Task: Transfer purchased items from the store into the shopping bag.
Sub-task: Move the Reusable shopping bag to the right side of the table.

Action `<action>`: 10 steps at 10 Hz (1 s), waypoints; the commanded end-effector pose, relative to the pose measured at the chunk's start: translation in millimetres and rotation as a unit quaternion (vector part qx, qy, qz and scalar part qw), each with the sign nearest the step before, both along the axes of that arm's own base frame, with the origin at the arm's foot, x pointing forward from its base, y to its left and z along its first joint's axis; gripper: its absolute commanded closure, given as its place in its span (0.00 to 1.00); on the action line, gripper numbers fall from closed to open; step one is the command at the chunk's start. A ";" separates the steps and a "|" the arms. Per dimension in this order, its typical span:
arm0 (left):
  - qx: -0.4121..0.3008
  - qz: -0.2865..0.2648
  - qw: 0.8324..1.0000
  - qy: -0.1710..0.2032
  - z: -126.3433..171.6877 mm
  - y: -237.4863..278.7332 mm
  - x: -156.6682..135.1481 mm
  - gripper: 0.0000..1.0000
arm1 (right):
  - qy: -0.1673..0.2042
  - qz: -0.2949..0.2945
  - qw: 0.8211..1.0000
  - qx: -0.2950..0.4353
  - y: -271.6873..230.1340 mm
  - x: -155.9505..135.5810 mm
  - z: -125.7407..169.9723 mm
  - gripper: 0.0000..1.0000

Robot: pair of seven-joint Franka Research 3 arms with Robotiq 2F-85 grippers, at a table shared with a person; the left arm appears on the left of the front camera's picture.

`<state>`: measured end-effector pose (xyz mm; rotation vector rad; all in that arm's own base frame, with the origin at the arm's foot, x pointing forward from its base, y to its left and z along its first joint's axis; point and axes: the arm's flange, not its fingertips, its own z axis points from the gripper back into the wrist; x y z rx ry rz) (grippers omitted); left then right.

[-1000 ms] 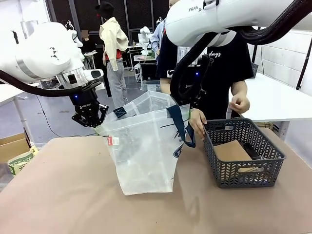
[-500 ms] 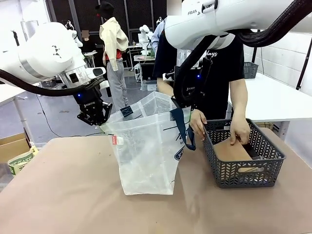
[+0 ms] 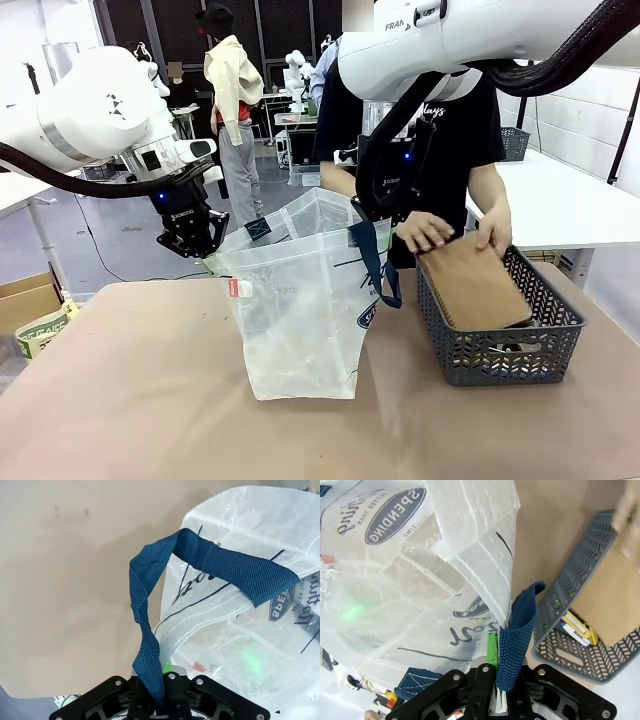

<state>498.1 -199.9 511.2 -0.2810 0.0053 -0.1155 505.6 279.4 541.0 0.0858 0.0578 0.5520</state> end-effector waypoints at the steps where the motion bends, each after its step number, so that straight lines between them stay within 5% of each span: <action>1: 0.008 0.009 1.000 0.001 -0.5 0.7 -0.4 1.00 | 0.000 -0.009 1.000 -0.001 0.3 -1.1 1.2 1.00; 10: 0.008 0.009 1.000 0.001 -0.5 0.7 -0.4 1.00 | 0.000 -0.009 1.000 -0.001 0.3 -1.1 1.2 1.00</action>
